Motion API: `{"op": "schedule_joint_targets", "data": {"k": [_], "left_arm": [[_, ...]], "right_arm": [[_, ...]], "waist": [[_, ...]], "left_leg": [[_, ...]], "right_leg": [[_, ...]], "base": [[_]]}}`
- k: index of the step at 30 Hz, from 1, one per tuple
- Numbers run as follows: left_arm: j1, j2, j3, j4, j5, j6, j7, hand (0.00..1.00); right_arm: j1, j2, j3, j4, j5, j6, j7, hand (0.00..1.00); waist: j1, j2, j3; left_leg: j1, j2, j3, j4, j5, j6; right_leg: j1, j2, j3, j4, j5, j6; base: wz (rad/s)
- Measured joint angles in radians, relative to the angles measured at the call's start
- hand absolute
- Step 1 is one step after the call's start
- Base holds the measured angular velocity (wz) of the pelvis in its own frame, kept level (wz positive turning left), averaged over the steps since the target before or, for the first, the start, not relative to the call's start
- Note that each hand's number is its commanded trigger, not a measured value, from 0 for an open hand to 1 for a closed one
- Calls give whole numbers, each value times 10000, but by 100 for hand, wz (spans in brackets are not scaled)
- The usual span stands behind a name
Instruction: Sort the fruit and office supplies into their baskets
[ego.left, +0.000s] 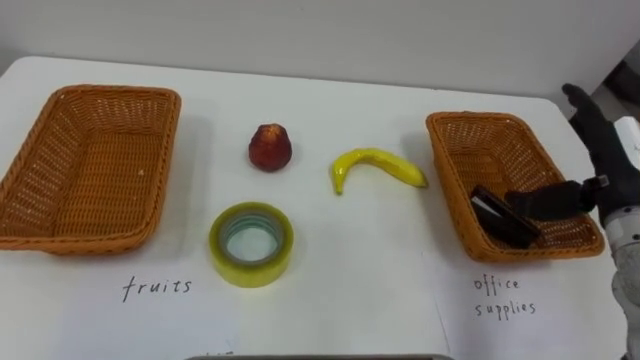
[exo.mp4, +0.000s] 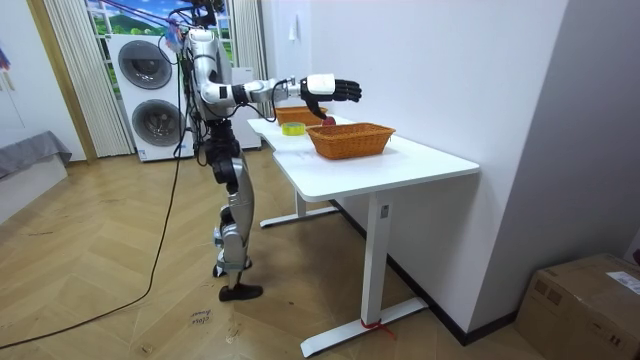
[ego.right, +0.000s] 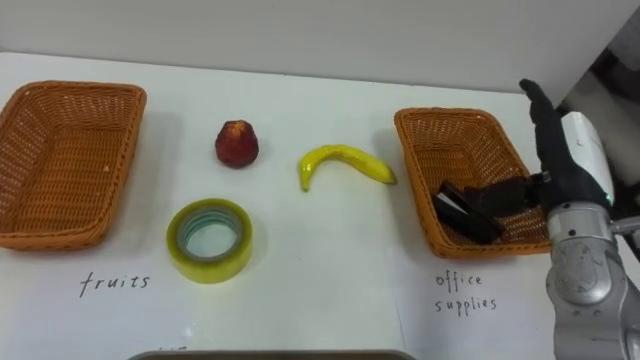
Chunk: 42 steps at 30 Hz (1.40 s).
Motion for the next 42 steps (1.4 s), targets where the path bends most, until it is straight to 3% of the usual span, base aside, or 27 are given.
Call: {"op": "schedule_joint_targets", "data": {"k": [8, 17, 24, 32, 37, 42], "left_arm": [[-304, 34, 22, 37, 59, 6, 1, 0], [-299, 33, 4, 277, 69, 77, 4, 0], [-365, -16, -428, 331, 4, 332, -3, 0], [-552, 11, -1003, 277, 29, 427, 2, 0], [-600, -51, -1174, 170, 47, 439, 4, 0], [-614, -92, -1175, -27, 60, 519, 4, 0]], "right_arm": [[-273, 5, 355, -1037, 579, -44, 177, 0], [-577, 13, 504, -1041, 1118, -46, 394, 0], [-994, 60, 1576, -1047, 1749, 23, 576, 0], [-1469, 117, 2771, -1159, 1923, 18, 585, 0], [-1641, 504, 3166, -1149, 1881, 20, 589, 0], [-1705, 543, 3215, -967, 1856, 20, 549, 0]], "waist": [[327, 30, 15], [423, 137, 6], [451, 160, 2], [829, 259, -7], [987, 233, -9], [1132, 143, 3]], "left_leg": [[43, 14, 39, 8, 0, 1], [61, 18, 49, -11, 1, 1], [52, -1, 68, -29, 5, 3], [68, 8, -10, -40, 13, 0], [58, 8, -52, -54, 12, 2], [-97, -15, -308, 5, 12, 7]], "right_leg": [[11, -1, 26, 31, 3, 0], [24, -9, 2, 149, 2, -1], [37, -26, 9, 117, 3, 0], [42, -13, -67, 136, 2, 0], [48, -32, -181, 146, 3, 1], [49, -89, -517, 143, 3, 1]], "base": [[-1], [0], [-1], [1], [3], [14]]}}
